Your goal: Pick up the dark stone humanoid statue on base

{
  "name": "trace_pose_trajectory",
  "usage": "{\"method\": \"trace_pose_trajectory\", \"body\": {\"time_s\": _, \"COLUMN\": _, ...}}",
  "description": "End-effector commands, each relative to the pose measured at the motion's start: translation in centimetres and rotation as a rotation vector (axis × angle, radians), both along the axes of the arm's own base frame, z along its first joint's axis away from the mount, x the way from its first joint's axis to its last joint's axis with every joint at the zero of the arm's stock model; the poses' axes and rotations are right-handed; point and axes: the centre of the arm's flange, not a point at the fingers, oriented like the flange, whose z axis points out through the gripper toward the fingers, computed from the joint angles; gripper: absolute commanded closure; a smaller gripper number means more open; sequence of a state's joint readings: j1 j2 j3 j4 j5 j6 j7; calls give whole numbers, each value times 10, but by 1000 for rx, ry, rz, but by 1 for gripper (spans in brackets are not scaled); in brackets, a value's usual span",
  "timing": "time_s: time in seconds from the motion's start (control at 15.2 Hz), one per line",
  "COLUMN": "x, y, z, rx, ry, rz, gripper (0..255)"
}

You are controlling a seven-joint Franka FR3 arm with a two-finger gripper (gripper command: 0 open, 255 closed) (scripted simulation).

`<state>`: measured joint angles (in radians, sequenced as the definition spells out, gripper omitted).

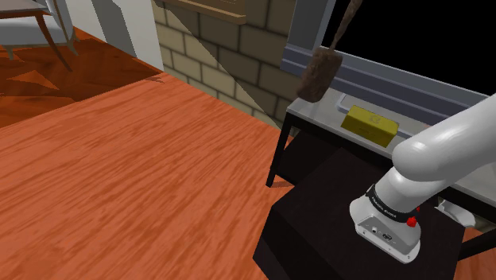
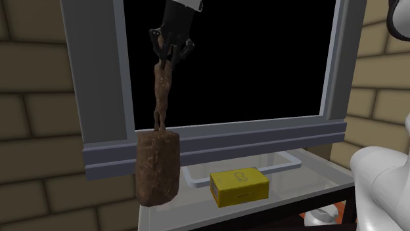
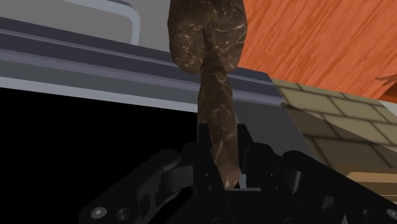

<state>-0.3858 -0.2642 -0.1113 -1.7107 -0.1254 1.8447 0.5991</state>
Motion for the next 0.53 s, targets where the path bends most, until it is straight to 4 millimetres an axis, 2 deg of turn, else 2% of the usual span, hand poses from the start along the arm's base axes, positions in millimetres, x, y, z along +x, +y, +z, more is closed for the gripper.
{"method": "trace_pose_trajectory", "body": {"time_s": 0.0, "x": -1, "y": 1, "z": 12, "rx": -3, "ry": -6, "rz": 0, "gripper": 255}}
{"method": "trace_pose_trajectory", "body": {"time_s": 0.33, "x": -1, "y": 1, "z": 39, "rx": -3, "ry": -6, "rz": 0, "gripper": 255}}
{"method": "trace_pose_trajectory", "body": {"time_s": 0.46, "x": -1, "y": 1, "z": 39, "rx": -3, "ry": -6, "rz": 0, "gripper": 255}}
